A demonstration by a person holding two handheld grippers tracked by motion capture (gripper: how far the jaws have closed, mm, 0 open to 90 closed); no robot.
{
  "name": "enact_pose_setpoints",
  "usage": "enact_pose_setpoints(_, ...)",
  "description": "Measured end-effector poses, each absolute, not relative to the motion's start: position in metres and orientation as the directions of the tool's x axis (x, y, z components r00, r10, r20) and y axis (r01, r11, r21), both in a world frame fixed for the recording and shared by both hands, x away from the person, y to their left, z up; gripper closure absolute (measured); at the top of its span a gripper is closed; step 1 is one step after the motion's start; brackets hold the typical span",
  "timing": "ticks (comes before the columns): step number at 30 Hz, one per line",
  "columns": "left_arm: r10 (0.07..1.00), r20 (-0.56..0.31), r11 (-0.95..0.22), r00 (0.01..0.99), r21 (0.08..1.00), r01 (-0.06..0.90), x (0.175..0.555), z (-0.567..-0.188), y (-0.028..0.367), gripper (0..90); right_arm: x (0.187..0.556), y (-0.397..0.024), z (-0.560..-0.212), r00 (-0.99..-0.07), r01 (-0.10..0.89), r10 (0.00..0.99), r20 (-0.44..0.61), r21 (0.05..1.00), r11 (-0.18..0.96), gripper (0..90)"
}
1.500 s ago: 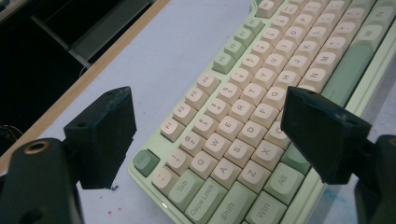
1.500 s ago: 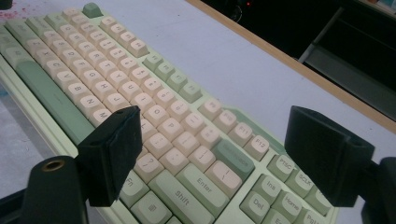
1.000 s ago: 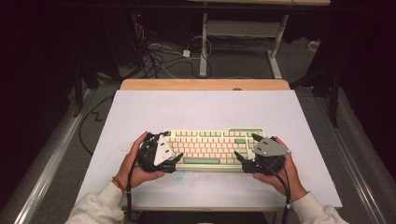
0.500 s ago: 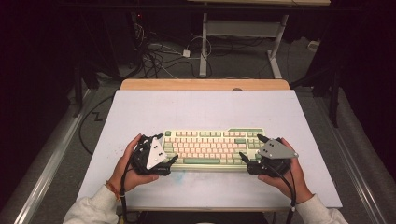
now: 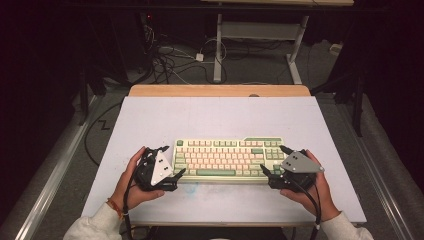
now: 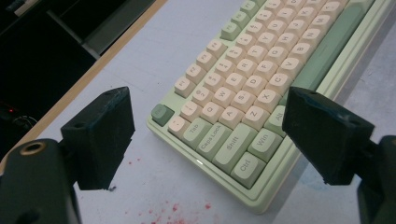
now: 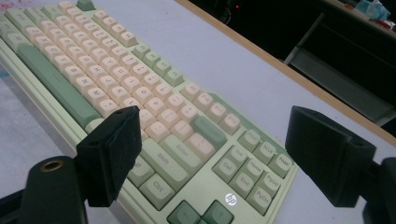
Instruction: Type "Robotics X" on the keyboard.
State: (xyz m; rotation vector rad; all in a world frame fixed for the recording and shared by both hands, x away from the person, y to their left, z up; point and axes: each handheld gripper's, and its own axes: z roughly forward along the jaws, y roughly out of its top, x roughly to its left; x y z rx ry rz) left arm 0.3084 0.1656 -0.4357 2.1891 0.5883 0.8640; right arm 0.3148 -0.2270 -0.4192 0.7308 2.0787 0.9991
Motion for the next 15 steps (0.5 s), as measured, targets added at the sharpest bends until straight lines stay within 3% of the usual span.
enact_pose_setpoints(15,0.649,0.381,-0.637,0.658,0.746,0.197,0.3,-0.444,0.184,16.0,0.31,-0.235,-0.421,-0.573,0.184,0.73,-0.374,0.808,0.559,18.8)
